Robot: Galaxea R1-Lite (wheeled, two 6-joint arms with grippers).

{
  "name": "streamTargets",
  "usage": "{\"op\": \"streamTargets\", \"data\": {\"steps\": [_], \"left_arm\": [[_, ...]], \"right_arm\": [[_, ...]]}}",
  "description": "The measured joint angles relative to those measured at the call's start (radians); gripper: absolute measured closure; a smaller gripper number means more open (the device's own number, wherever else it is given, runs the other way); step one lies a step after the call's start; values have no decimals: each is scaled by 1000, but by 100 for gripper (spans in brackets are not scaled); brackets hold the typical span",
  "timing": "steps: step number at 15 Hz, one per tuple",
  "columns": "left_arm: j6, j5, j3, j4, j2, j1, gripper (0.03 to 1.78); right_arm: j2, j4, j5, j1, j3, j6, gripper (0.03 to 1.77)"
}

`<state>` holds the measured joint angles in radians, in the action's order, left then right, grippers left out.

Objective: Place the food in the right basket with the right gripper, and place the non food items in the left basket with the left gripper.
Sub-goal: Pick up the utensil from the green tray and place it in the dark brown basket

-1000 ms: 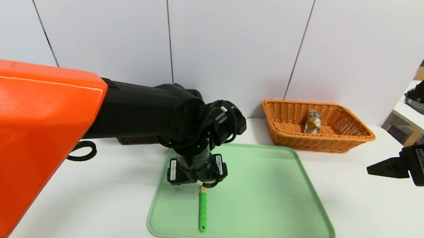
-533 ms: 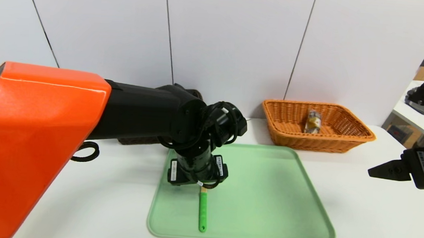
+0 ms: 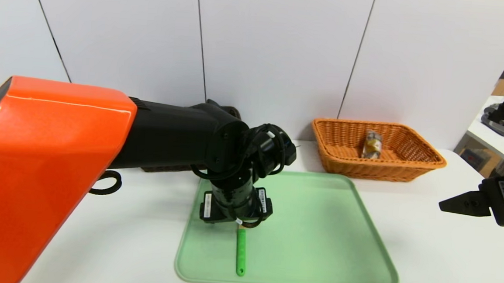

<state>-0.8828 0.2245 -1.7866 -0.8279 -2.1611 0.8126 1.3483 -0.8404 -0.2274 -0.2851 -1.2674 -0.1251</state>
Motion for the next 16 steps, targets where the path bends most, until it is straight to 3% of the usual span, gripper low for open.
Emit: {"op": "streamTargets", "data": {"steps": [16], "left_arm": [[5, 2, 0, -16, -18, 1, 12]], "right_arm": [[-2, 1, 0, 0, 0, 0, 10]]}}
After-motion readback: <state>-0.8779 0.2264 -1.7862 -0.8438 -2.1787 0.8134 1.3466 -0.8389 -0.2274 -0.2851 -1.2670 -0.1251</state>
